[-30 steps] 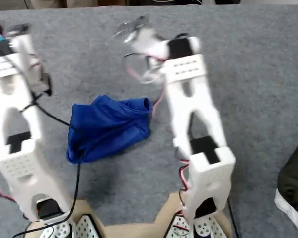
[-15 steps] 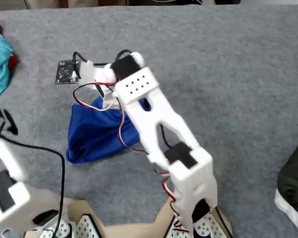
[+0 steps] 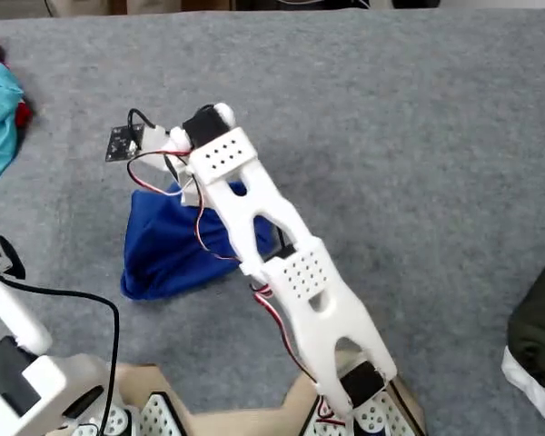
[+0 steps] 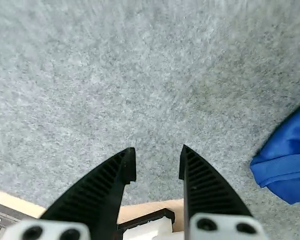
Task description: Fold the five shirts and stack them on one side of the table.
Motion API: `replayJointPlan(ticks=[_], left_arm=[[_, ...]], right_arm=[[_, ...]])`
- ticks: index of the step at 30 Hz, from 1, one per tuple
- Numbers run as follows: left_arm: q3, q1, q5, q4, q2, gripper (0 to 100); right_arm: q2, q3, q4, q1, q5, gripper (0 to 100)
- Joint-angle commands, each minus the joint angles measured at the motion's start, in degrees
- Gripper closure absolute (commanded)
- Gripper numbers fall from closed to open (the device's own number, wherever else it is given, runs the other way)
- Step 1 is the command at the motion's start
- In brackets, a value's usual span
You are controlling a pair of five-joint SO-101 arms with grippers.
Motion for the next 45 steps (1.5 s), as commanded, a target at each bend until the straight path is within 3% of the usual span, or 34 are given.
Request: replayJointPlan(ticks=[1, 5, 11, 22, 34, 45], left_arm=[[-0.1, -0.3, -0.5, -0.7, -2.4, 85], [-0.4, -0.1, -0.5, -0.7, -2.4, 85], [-0.4, 0.0, -0.4, -0.7, -2.4, 85], [-0.1, -0.4, -0.4, -0.7, -2.4, 85], [-0.5, -0.5, -0.5, -0.5, -2.8, 85], [-0.4, -0.5, -3.0, -0.4, -2.8, 85]], right_arm=[[0.7, -4.2, 0.9, -0.9, -0.9, 76.4], [1.0, -4.1, 1.0, -0.7, -0.9, 79.7], [1.0, -4.0, 1.2, -0.1, -0.9, 99.3], [-6.2, 1.3, 1.2, 0.5, -3.8, 99.4], [-27.5, 33.8, 0.8, 0.0, -0.2, 99.4], [-40.5, 59.0, -6.7, 0.0, 3.6, 99.4]])
